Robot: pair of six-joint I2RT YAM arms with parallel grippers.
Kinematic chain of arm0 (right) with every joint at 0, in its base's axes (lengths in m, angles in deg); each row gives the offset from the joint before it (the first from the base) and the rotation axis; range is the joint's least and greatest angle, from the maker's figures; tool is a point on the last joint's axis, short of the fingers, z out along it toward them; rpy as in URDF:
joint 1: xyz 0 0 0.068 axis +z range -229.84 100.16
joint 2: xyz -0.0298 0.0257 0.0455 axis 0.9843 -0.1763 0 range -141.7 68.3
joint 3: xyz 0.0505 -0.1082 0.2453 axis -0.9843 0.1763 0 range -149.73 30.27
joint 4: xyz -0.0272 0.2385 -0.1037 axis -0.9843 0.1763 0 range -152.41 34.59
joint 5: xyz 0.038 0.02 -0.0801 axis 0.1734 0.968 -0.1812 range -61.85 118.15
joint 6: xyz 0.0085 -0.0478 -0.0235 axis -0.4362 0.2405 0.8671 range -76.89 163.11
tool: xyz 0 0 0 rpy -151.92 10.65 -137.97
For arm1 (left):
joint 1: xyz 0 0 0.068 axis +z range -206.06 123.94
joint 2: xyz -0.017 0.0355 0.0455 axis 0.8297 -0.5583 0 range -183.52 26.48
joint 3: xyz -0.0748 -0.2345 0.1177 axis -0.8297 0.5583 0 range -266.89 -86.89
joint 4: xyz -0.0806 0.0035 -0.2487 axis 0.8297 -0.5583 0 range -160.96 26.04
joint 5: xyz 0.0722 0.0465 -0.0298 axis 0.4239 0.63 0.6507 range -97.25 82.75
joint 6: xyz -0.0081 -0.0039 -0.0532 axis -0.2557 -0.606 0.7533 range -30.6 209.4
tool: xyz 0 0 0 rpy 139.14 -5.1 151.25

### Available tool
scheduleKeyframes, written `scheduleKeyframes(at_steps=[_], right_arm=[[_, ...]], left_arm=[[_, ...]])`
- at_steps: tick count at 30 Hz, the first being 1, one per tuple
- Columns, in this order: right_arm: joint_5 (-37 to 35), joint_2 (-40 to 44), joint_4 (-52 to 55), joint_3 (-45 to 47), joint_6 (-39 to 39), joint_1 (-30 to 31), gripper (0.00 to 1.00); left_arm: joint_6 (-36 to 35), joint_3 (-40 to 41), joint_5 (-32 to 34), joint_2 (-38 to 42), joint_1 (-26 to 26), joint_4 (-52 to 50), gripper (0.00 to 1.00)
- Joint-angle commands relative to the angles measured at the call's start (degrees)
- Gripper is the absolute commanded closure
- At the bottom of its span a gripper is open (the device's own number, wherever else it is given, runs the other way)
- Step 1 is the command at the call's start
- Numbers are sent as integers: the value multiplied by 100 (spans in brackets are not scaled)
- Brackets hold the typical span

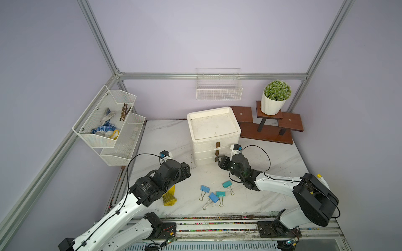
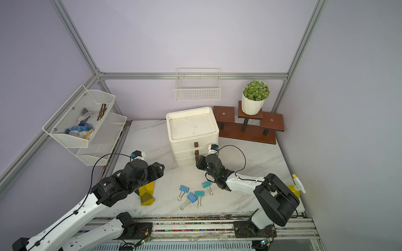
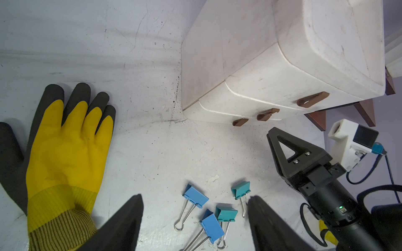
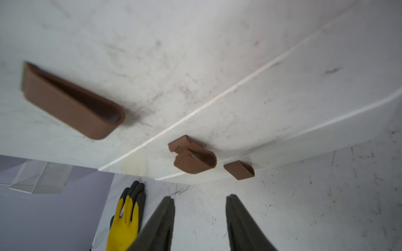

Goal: Put the binder clips in the drawer according to color
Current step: Open the drawer in the storage box.

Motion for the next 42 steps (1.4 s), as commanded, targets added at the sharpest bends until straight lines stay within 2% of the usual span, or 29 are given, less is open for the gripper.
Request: scheduleKeyframes(at_steps=[1, 4, 10, 12, 14, 21, 28, 36, 42], right_arm=[[-150, -319, -935, 29, -207, 10, 50], [-133, -524, -1154, -83, -226, 10, 48], [-106, -929, -1168, -277, -435, 10, 51], [-198, -961, -1349, -188, -485, 8, 55], [-319, -932, -1603, -71, -466, -3, 63], [-304, -1005, -1761, -189, -379, -56, 67], [-406, -855, -1640, -110, -442, -57, 100], [-381, -185, -1298, 306, -580, -1, 100], [-498, 773, -620, 788, -630, 253, 100]], left_arm=[[17, -41, 60, 98, -39, 89, 21], [17, -40, 60, 109, -31, 88, 21], [-3, -33, 66, 143, -32, 86, 21], [-9, -39, 78, 167, -31, 65, 21], [-11, -48, 74, 197, -31, 53, 21], [-4, 35, 34, 206, -31, 39, 21], [-3, 73, 21, 227, -30, 44, 21], [-3, 151, -70, 65, -31, 93, 20], [65, 310, -122, 117, -36, 139, 20]])
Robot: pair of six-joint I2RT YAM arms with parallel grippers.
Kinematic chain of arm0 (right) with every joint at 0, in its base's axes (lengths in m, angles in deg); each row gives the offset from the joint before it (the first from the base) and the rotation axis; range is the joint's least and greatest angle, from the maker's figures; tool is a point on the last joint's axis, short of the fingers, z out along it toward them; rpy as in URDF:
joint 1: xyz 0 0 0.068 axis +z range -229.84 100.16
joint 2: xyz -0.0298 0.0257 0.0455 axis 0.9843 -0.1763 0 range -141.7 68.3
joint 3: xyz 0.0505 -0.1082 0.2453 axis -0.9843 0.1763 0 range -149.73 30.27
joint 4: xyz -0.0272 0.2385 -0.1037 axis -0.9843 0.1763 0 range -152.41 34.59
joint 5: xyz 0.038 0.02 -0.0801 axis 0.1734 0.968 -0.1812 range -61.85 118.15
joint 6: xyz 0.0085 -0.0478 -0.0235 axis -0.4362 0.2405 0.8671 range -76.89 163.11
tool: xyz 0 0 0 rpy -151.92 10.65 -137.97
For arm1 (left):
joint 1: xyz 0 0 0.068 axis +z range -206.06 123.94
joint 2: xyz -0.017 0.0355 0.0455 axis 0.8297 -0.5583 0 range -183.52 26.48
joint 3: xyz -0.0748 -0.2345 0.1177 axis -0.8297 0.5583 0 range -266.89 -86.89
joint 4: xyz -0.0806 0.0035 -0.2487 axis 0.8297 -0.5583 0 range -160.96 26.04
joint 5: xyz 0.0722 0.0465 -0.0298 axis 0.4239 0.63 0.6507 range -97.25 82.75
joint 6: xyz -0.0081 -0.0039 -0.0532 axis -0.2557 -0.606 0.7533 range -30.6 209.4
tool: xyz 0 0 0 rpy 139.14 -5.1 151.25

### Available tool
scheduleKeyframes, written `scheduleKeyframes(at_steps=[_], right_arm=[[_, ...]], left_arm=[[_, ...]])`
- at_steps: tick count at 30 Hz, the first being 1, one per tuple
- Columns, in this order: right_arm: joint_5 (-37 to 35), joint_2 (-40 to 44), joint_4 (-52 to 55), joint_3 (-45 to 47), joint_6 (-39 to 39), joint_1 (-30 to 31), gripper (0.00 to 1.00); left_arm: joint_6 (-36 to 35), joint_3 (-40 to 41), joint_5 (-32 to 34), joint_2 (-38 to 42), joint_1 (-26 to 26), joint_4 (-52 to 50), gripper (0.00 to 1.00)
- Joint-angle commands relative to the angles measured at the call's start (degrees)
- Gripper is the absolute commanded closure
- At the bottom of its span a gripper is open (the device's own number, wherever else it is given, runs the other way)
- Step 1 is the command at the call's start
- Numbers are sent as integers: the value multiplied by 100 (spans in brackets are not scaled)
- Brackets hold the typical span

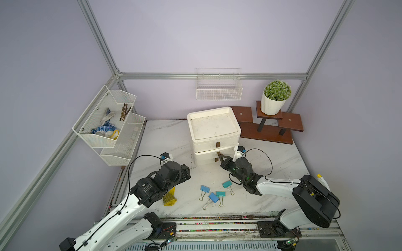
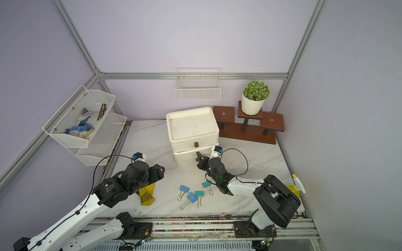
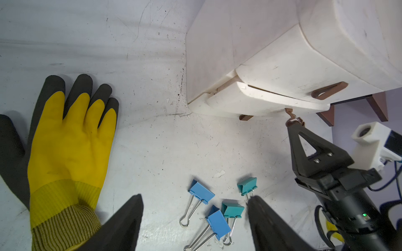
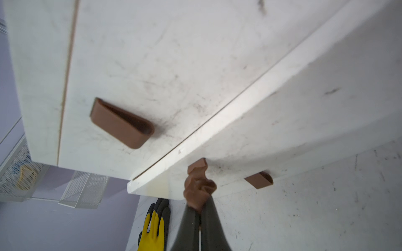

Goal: Put the binder clips in the drawer according to color
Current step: Open the drawer in the storage box.

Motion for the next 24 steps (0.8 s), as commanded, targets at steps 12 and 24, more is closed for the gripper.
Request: scheduleKeyframes(at_steps=[12, 24], right_arm=[[-490, 1752, 1425, 812, -269, 522, 100], [-715, 2097, 2219, 700, -195, 619, 55]], left_arm=[[161, 194, -247, 92, -49, 135, 21], [490, 400, -461, -305, -402, 148, 24]])
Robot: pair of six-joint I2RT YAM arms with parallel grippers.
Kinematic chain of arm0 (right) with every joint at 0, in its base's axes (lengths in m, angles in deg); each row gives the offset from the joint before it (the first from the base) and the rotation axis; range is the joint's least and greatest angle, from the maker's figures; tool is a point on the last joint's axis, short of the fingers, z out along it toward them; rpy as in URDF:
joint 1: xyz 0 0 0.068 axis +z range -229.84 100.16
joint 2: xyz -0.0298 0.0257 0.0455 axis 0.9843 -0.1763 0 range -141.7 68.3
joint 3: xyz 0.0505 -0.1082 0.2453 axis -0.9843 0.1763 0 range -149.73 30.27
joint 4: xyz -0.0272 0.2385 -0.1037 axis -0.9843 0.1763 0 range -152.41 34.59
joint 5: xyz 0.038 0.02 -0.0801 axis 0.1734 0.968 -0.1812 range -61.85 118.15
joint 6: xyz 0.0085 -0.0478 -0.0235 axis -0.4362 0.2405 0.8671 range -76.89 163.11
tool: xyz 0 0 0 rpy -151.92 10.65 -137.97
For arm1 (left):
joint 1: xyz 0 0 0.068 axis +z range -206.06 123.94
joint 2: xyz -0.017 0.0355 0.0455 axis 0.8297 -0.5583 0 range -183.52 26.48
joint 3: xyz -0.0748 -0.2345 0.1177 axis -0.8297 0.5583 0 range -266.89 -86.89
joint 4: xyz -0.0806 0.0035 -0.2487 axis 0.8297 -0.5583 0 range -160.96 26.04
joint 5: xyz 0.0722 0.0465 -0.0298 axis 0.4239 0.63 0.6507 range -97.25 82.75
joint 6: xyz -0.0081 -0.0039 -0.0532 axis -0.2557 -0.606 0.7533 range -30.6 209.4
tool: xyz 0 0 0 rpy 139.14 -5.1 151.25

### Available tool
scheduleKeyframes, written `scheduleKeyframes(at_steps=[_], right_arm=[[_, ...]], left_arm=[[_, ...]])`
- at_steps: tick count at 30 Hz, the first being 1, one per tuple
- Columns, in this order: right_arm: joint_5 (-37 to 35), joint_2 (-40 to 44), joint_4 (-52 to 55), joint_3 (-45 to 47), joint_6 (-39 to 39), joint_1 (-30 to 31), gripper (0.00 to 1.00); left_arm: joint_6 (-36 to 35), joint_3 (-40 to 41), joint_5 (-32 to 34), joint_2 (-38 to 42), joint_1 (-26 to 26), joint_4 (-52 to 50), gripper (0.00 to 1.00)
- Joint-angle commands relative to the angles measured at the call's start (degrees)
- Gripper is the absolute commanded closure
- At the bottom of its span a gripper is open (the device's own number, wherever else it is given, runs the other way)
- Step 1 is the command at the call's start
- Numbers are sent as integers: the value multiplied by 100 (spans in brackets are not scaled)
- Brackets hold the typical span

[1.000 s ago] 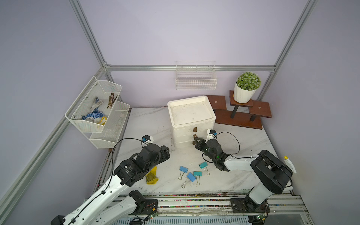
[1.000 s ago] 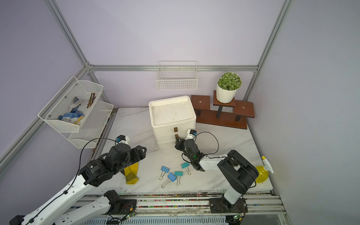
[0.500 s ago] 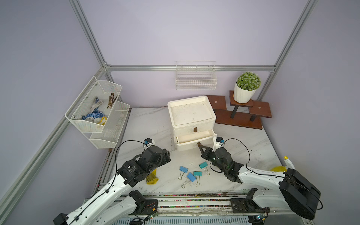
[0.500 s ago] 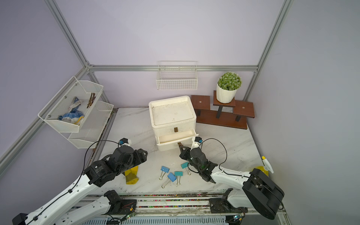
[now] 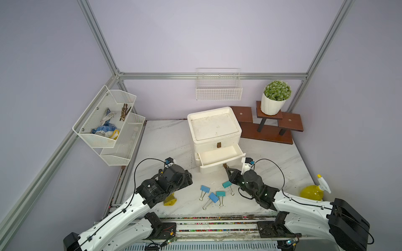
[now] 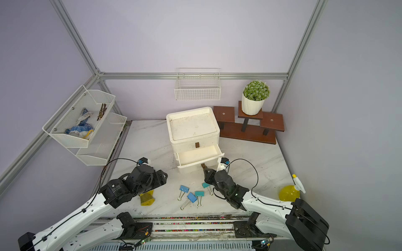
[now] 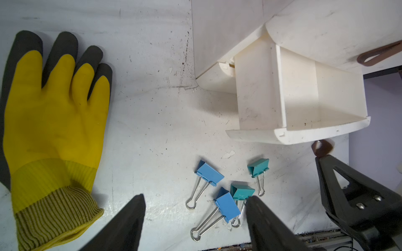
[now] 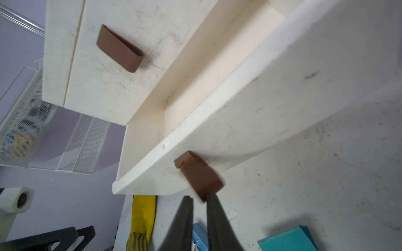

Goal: Put the binder clips in the drawer according to color
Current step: Open the drawer in the storage box, then pick up the binder clip at the center of the board.

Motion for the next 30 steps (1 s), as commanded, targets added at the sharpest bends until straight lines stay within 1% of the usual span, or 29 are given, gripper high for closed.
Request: scheduleKeyframes(at_steps=[1, 3, 4, 6, 7, 9, 12, 15, 17, 19, 21, 24, 27, 30], right_arm=[[-259, 191, 531, -275, 141, 30, 45], [-354, 392, 909, -428, 217, 31, 30], [-462, 501, 1297, -564, 211, 31, 26], [-678, 726, 2061, -795, 222, 31, 23], [-845, 869, 2526, -906, 197, 35, 21], [-1239, 1232, 3119, -943, 129, 32, 19], [-1585, 1972, 3364, -855, 451, 14, 17], [-1688, 2411, 3627, -967, 690, -2, 16], [-1680, 2534, 3788, -1031, 729, -4, 16], [-1627, 2680, 3857, -1006, 695, -3, 16], [-1607, 2817, 3889, -959, 636, -11, 16], [-1598, 2970, 3937, -921, 602, -10, 16], [-1562, 3036, 3960, -931, 603, -12, 16], [-1551, 3005, 3964, -955, 619, -12, 17]], left_arm=[[306, 19, -68, -198, -241, 148, 24], [409, 5, -15, -410, -478, 242, 24], [441, -33, 45, -557, -634, 314, 24], [434, -151, 131, -926, -898, 397, 21], [412, -238, 178, -1182, -1050, 421, 18], [407, -435, 220, -1718, -1304, 432, 14], [441, -732, 135, -2613, -1631, 458, 8], [436, -987, 137, -3479, -1792, 376, 6], [351, -1192, 303, -3829, -1815, 228, 5], [234, -1497, 632, -4140, -1812, -71, 5], [99, -1777, 791, -4472, -1804, -334, 7], [3, -1904, 877, -4779, -1815, -391, 8], [-159, -1771, 1079, -4750, -1788, -216, 10], [-301, -1769, 959, -4747, -1780, 13, 14]])
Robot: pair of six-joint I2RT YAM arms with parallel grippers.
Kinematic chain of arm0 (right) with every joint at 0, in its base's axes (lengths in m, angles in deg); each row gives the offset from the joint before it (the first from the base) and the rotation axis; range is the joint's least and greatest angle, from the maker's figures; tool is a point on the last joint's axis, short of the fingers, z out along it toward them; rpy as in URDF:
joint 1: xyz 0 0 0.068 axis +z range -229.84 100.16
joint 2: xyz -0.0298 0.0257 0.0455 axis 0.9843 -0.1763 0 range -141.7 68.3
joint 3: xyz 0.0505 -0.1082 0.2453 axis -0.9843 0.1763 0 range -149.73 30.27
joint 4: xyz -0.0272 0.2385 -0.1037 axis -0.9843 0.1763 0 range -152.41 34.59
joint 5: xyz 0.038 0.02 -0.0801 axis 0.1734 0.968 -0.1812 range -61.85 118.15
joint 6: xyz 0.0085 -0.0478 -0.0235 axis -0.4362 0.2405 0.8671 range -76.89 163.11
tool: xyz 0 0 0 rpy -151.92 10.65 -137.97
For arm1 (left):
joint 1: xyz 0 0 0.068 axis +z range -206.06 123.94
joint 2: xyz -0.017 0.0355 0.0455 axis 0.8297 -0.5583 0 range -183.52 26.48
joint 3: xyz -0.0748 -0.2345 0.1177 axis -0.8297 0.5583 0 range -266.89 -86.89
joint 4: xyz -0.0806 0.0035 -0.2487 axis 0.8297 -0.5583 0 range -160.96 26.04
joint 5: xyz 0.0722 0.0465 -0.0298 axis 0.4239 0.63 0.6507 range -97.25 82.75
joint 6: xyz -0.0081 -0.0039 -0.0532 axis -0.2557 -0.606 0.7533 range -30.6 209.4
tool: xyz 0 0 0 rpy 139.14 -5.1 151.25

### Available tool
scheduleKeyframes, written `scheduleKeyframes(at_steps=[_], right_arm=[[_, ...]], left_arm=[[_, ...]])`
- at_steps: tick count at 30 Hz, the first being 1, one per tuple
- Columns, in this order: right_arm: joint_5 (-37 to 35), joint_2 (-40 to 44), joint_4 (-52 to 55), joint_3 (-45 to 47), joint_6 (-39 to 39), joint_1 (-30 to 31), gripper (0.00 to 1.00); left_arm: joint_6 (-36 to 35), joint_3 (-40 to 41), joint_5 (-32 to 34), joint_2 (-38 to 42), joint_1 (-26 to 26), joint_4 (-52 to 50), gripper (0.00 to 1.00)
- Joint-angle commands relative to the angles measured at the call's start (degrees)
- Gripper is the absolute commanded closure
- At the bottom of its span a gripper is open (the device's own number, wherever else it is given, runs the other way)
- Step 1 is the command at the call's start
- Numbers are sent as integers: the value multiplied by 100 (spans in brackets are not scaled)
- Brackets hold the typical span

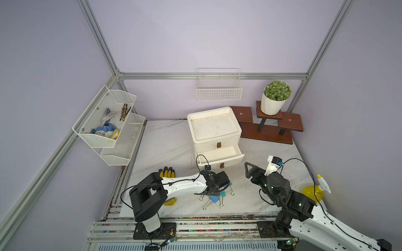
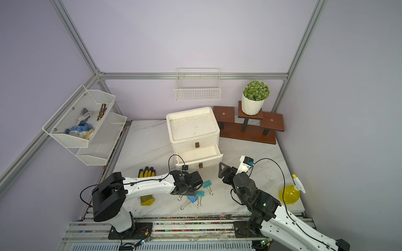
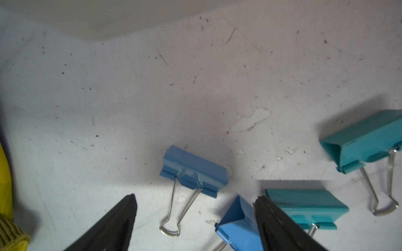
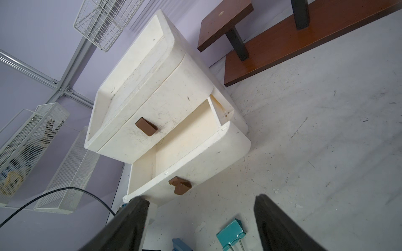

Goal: Put the binder clips in the drawer according to color
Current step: Pick up the binder clip at the center of the board.

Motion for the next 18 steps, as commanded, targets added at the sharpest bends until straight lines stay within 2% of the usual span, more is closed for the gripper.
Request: scheduleKeyframes(at_steps=[1, 4, 9, 13, 18], right_arm=[[-88, -19, 150, -40, 97, -11, 17], [-78, -78, 123, -84, 97, -10, 17], [-89, -66, 86, -104, 74, -11, 17], [-43, -111, 64, -127, 84, -11, 18], [12, -139, 19, -111, 84, -9, 18]], left_arm=[[-266, -21, 214, 13, 43, 104, 15], [-214, 135, 47, -37, 87, 319, 20], [-85, 399, -154, -85, 172, 703, 19], [-147, 475, -91, -94, 288, 879, 19], [-346, 389, -7, -205, 316, 1076, 24]])
